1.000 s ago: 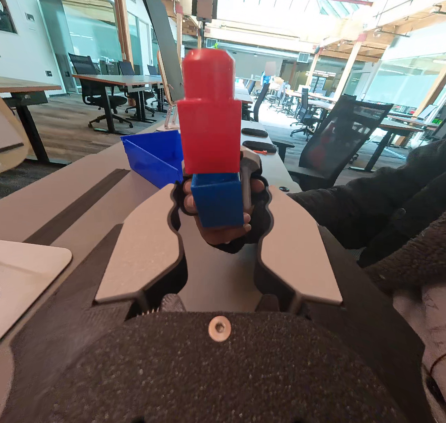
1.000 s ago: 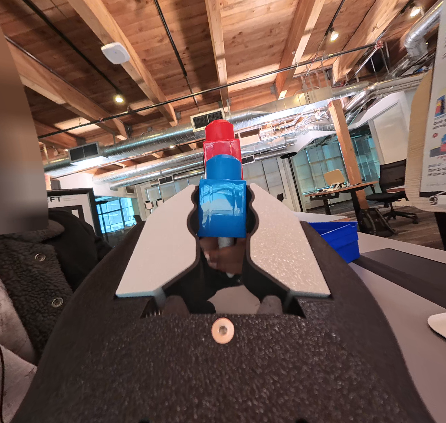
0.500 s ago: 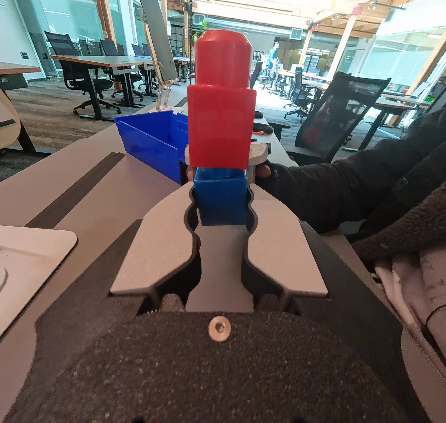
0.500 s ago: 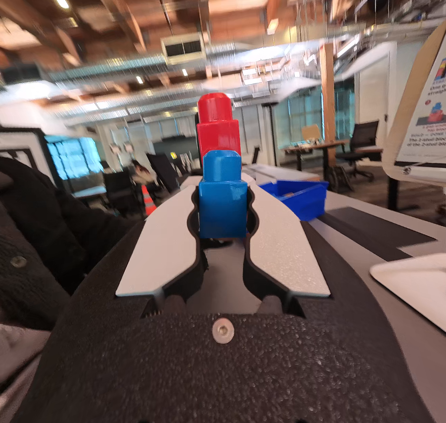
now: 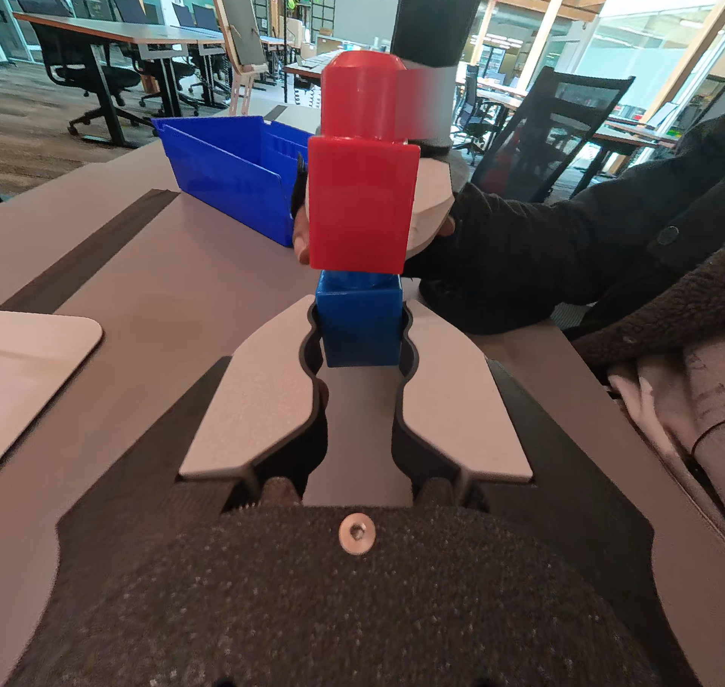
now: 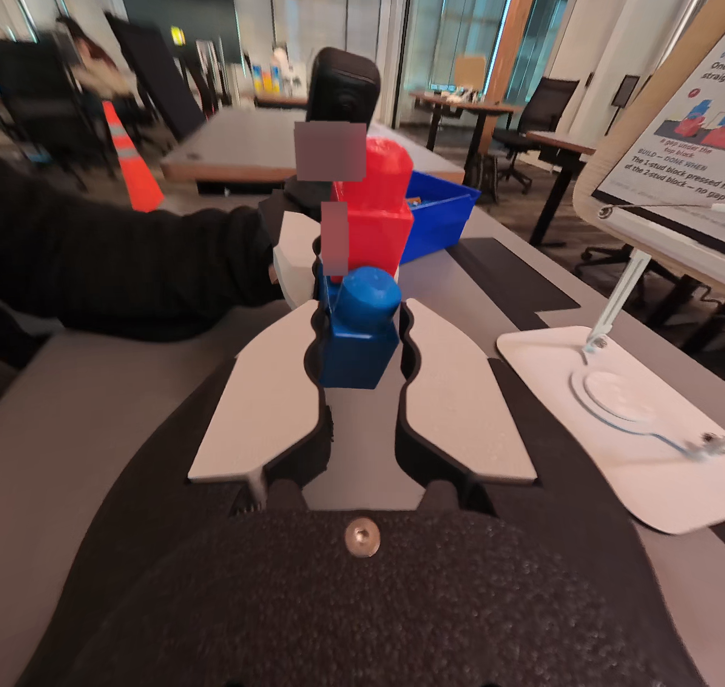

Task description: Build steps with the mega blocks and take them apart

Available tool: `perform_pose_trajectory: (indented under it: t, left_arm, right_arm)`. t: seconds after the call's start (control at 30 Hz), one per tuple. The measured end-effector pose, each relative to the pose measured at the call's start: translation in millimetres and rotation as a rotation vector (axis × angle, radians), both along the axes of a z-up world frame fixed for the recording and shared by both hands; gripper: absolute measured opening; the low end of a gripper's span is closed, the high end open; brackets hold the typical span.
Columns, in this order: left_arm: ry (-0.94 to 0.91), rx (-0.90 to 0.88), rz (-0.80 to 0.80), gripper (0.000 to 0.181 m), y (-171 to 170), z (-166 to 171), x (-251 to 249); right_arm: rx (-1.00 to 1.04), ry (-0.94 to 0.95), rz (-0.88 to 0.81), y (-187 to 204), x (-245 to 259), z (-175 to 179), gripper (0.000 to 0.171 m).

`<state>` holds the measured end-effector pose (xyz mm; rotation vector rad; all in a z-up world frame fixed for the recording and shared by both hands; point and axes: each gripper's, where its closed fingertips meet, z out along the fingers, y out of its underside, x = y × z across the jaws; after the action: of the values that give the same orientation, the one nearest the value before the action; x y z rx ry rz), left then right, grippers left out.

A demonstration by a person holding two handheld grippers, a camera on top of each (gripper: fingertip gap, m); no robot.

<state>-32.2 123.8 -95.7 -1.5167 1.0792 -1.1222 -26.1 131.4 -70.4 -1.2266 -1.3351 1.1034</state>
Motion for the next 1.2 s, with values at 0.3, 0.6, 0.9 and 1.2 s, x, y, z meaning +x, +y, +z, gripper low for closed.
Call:
perform_pose_trajectory:
  t: [0.3,0.6,0.9,1.2]
  left_arm:
    - [0.027,0.000,-0.043,0.037,-2.8,-22.4,7.5]
    - [0.036,0.024,-0.029,0.037,-1.4,-28.9,16.2]
    - [0.075,0.019,-0.006,0.037,2.7,-37.7,15.8]
    - [0.159,0.016,0.007,0.036,3.9,-53.4,15.5]
  right_arm:
    - [0.002,-0.178,0.048,-2.5,1.8,-9.4,0.058]
    - [0.035,-0.253,0.056,0.8,-2.1,12.6,0.060]
    - [0.071,-0.365,0.104,1.4,-8.8,-5.4,0.035]
    - [0.090,-0.556,0.167,1.6,-7.4,-27.6,0.036]
